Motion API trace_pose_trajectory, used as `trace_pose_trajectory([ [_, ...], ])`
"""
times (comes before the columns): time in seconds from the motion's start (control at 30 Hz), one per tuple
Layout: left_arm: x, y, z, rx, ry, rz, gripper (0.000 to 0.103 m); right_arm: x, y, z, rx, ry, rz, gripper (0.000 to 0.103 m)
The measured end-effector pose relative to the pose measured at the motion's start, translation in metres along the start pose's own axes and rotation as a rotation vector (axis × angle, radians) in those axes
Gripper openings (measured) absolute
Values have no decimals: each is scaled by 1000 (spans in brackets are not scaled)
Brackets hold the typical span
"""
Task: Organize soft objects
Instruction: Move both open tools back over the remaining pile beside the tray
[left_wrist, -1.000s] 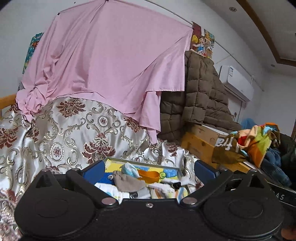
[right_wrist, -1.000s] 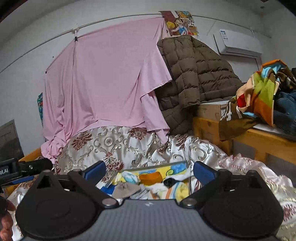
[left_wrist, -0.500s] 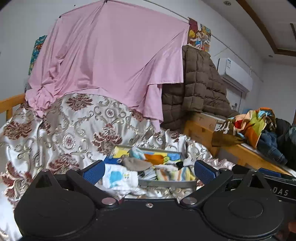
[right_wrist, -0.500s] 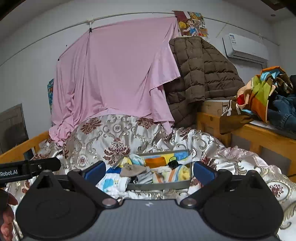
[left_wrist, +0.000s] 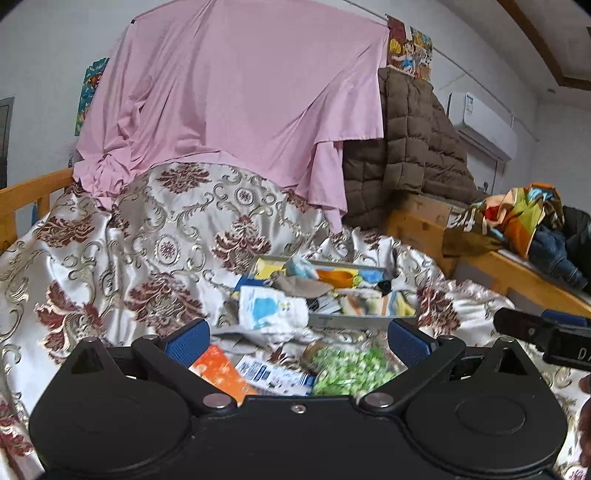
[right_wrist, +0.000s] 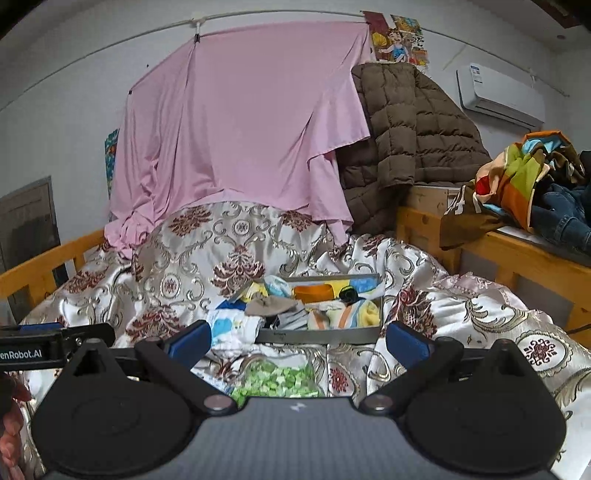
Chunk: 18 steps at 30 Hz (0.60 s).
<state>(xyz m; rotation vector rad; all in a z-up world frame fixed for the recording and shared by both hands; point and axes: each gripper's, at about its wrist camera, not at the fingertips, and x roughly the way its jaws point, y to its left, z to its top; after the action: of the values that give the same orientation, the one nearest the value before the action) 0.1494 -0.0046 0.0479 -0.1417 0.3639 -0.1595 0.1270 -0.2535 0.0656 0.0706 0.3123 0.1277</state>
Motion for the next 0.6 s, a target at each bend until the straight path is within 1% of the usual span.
trace_pose_trajectory([
  [0.17, -1, 8, -11, 17, 31, 28, 102, 0, 4, -7, -21, 31, -4, 102],
  [0.37, 3, 20, -22, 12, 83, 72, 102, 6, 5, -13, -33, 75, -18, 102],
  [0.6, 8, 28, -29, 4, 125, 117, 102, 16, 10, -22, -66, 148, -19, 102],
])
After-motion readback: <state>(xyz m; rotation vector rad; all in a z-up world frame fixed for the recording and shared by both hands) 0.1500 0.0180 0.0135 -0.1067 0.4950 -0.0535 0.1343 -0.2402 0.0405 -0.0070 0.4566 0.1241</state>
